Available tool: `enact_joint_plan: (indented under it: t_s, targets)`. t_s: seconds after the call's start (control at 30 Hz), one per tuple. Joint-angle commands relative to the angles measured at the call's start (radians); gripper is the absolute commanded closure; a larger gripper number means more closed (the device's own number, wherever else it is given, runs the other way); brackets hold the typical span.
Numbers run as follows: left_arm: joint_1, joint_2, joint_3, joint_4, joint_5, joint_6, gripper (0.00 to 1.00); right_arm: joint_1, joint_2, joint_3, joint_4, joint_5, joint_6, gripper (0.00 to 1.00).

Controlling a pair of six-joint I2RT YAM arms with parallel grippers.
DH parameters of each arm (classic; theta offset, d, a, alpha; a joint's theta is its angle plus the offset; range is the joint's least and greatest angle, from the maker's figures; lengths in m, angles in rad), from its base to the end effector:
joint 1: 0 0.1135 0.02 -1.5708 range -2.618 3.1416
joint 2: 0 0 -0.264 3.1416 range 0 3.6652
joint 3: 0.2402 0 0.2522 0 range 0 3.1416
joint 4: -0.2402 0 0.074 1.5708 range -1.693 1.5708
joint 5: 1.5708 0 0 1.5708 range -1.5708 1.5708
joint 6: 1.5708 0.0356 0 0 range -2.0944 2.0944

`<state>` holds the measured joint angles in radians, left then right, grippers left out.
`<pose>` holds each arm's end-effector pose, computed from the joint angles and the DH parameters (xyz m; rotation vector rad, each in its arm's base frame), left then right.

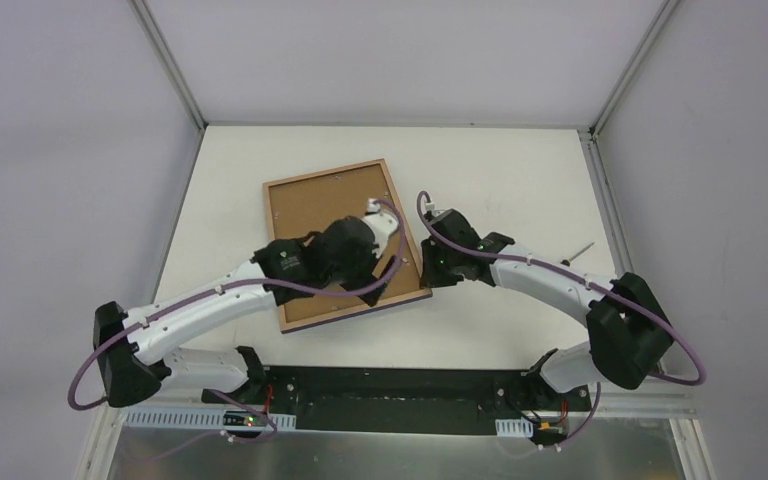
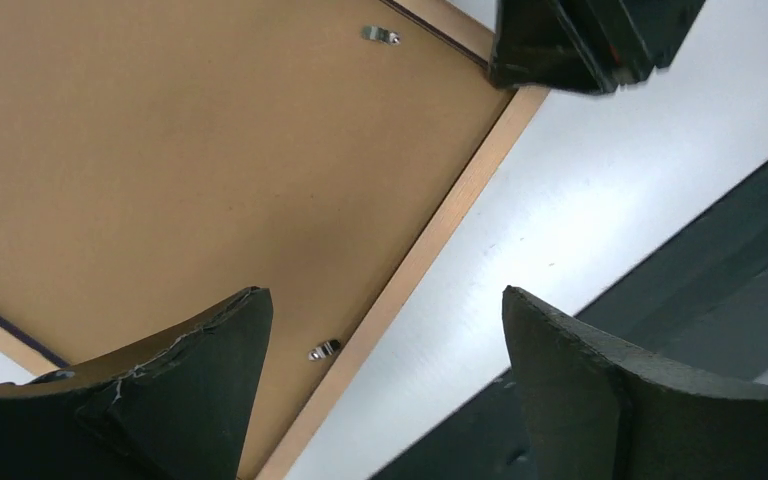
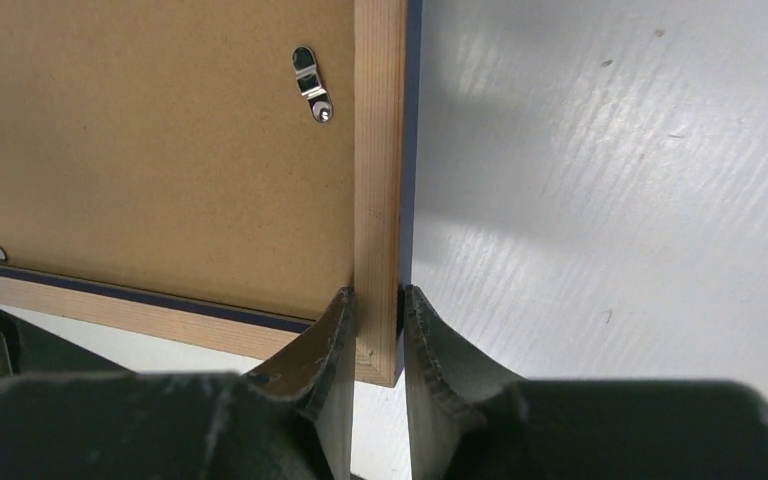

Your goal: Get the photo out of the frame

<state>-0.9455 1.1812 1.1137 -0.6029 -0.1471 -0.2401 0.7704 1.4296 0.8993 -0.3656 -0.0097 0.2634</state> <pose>0.1528 -0.2027 0.3332 0.7098 2.1628 -0.4752 0.2100 0.2043 0.2172 -0.6369 2.4412 0.4481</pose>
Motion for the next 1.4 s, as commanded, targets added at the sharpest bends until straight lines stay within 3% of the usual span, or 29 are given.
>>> enact_joint_plan:
  t_s: [0.0,0.27,0.73,1.0,1.23,1.37]
  targets:
    - [-0.158,0.002,-0.068,0.093,-0.266,0.18,0.12,-0.016,0.017,0.09,-0.009,-0.106,0.055,1.0]
    - [-0.357,0.182,-0.065,0.143,-0.422,0.209,0.1,-0.057,0.025,0.112,-0.079,-0.183,0.12,1.0]
    - [-0.392,0.432,-0.043,0.169,-0.522,0.225,0.13,-0.086,0.043,0.153,-0.148,-0.265,0.173,1.0]
    - [-0.405,0.515,-0.02,0.169,-0.707,0.226,0.29,-0.095,0.056,0.181,-0.176,-0.33,0.201,1.0]
    - [-0.412,0.542,0.001,0.169,-0.804,0.254,0.59,-0.101,0.071,0.199,-0.188,-0.389,0.22,1.0]
    - [-0.414,0.516,-0.012,0.169,-0.801,0.243,0.7,-0.121,0.08,0.194,-0.167,-0.453,0.25,1.0]
